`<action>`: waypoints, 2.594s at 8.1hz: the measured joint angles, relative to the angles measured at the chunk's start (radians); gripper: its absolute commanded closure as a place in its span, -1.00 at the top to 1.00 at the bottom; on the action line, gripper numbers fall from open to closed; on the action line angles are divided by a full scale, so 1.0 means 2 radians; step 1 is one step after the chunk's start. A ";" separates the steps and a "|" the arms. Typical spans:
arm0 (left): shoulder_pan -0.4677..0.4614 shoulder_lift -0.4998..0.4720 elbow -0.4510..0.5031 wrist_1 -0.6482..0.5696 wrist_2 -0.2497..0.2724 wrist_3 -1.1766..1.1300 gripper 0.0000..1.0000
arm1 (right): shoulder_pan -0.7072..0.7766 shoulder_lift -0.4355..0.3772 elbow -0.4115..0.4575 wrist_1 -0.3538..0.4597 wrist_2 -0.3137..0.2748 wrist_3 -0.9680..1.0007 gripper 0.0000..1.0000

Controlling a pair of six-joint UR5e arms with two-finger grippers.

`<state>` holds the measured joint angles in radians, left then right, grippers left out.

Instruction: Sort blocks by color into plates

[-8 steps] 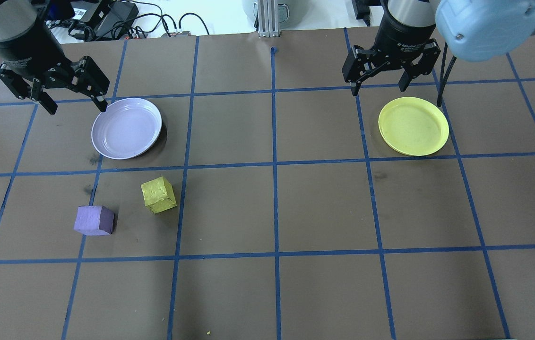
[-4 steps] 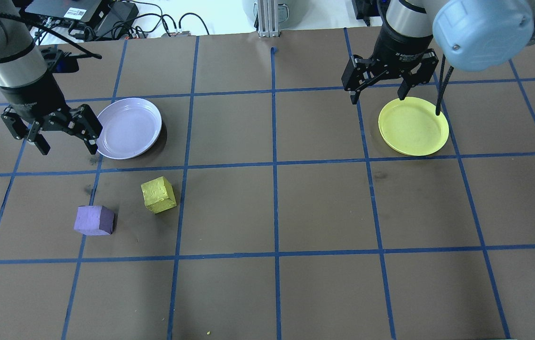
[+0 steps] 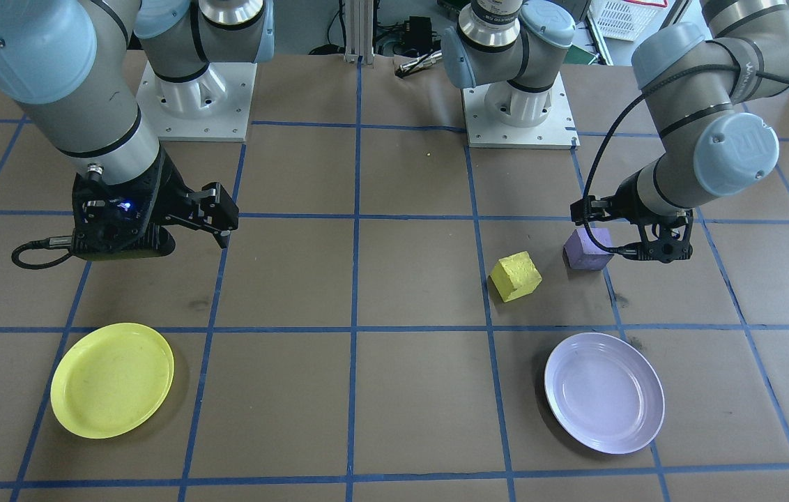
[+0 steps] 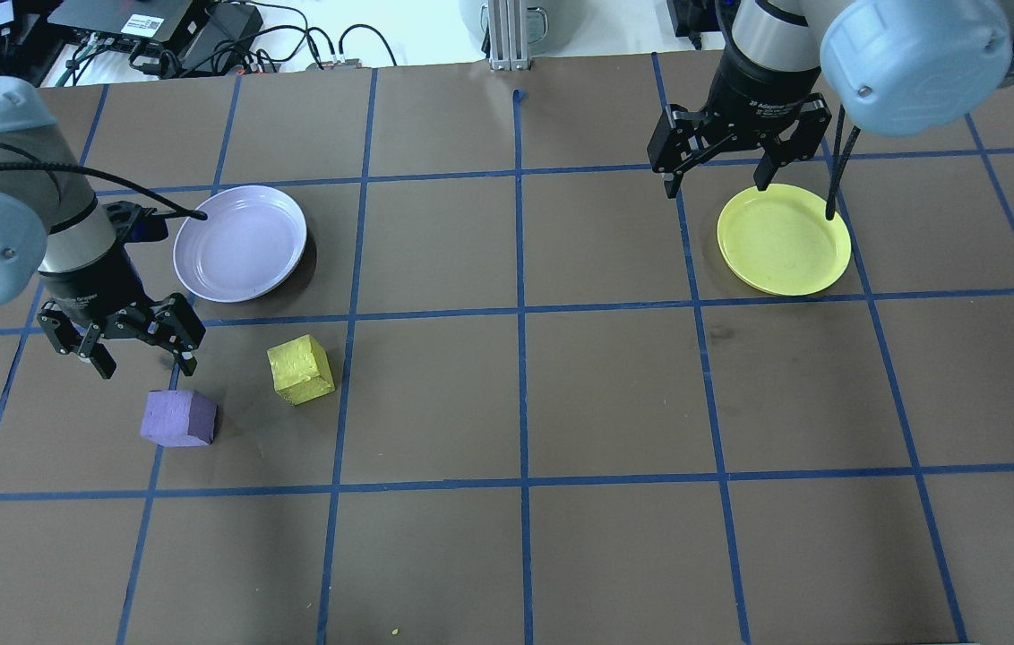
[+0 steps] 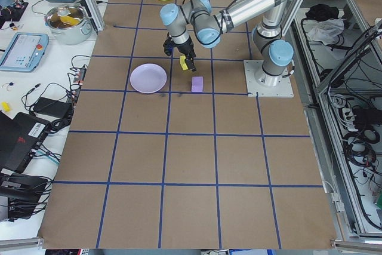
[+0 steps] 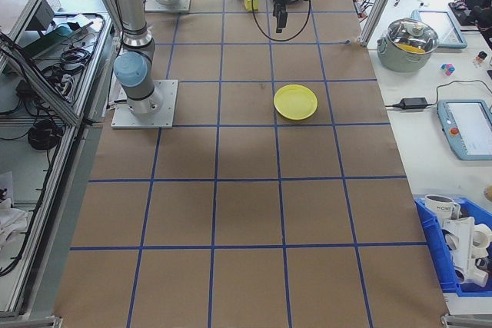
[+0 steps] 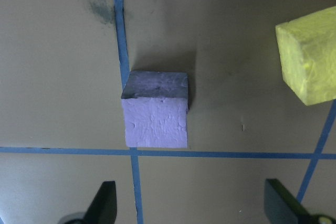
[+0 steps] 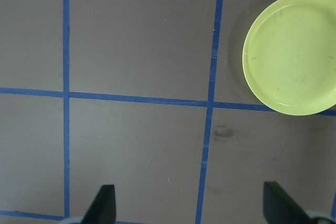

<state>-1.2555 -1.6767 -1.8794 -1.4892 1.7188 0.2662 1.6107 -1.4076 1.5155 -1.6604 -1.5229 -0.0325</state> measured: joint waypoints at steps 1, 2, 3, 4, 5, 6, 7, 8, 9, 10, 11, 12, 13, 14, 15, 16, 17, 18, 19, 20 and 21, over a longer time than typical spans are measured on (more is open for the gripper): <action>0.013 -0.006 -0.015 0.012 0.001 0.017 1.00 | 0.000 0.000 0.000 0.000 0.000 0.000 1.00; 0.028 -0.018 -0.023 0.017 0.001 0.040 1.00 | 0.000 0.001 0.000 0.001 0.000 -0.001 1.00; 0.039 -0.031 -0.028 0.018 0.001 0.054 1.00 | 0.000 0.001 0.000 0.001 0.000 -0.001 1.00; 0.044 -0.040 -0.032 0.019 -0.002 0.060 1.00 | 0.000 0.002 0.000 0.001 -0.001 -0.001 1.00; 0.047 -0.050 -0.034 0.023 -0.013 0.058 1.00 | 0.000 0.002 0.000 0.001 -0.001 -0.001 1.00; 0.046 -0.065 -0.036 0.034 -0.020 0.050 1.00 | 0.000 0.002 0.000 0.001 -0.001 -0.002 1.00; 0.046 -0.079 -0.036 0.043 -0.024 0.045 1.00 | 0.000 0.002 0.000 0.001 -0.001 -0.002 1.00; 0.046 -0.088 -0.037 0.048 -0.024 0.043 0.97 | 0.000 0.002 0.000 0.000 -0.001 -0.002 1.00; 0.046 -0.094 -0.037 0.050 -0.019 0.043 0.94 | 0.000 0.002 0.000 0.000 -0.001 -0.003 1.00; 0.046 -0.096 -0.037 0.051 -0.006 0.042 0.91 | 0.000 0.002 0.000 0.000 -0.001 -0.003 1.00; 0.046 -0.100 -0.037 0.053 0.003 0.042 0.84 | 0.000 0.003 0.000 0.001 -0.001 -0.003 1.00; 0.046 -0.105 -0.037 0.062 0.008 0.042 0.39 | 0.000 0.003 0.000 0.001 -0.001 -0.003 1.00; 0.046 -0.108 -0.037 0.070 0.009 0.043 -0.19 | 0.000 0.003 0.001 0.001 -0.001 -0.003 1.00; 0.045 -0.110 -0.036 0.074 0.009 0.043 -0.30 | 0.000 0.003 0.001 0.001 -0.001 -0.003 1.00; 0.045 -0.112 -0.036 0.077 0.009 0.046 -0.48 | 0.000 0.003 0.001 0.001 -0.001 -0.003 1.00; 0.045 -0.113 -0.035 0.078 0.008 0.052 -0.48 | 0.000 0.003 0.001 0.002 -0.001 -0.004 1.00; 0.045 -0.113 -0.035 0.078 0.006 0.056 -0.52 | 0.000 0.003 0.001 0.002 -0.001 -0.004 1.00; 0.045 -0.109 -0.033 0.073 0.004 0.057 -0.58 | 0.000 0.003 0.001 0.002 -0.001 -0.004 1.00; 0.045 -0.102 -0.032 0.064 -0.003 0.057 -0.73 | 0.000 0.003 0.001 0.002 -0.002 -0.004 1.00; 0.045 -0.095 -0.025 0.050 -0.010 0.059 -0.74 | 0.000 0.003 0.003 0.002 -0.003 -0.004 1.00; 0.045 -0.092 -0.003 0.037 -0.015 0.063 -0.74 | 0.000 0.002 0.005 0.002 -0.004 -0.004 1.00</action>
<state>-1.1662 -1.8598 -1.8846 -1.4150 1.6894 0.3913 1.6107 -1.4026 1.5250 -1.6567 -1.5301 -0.0401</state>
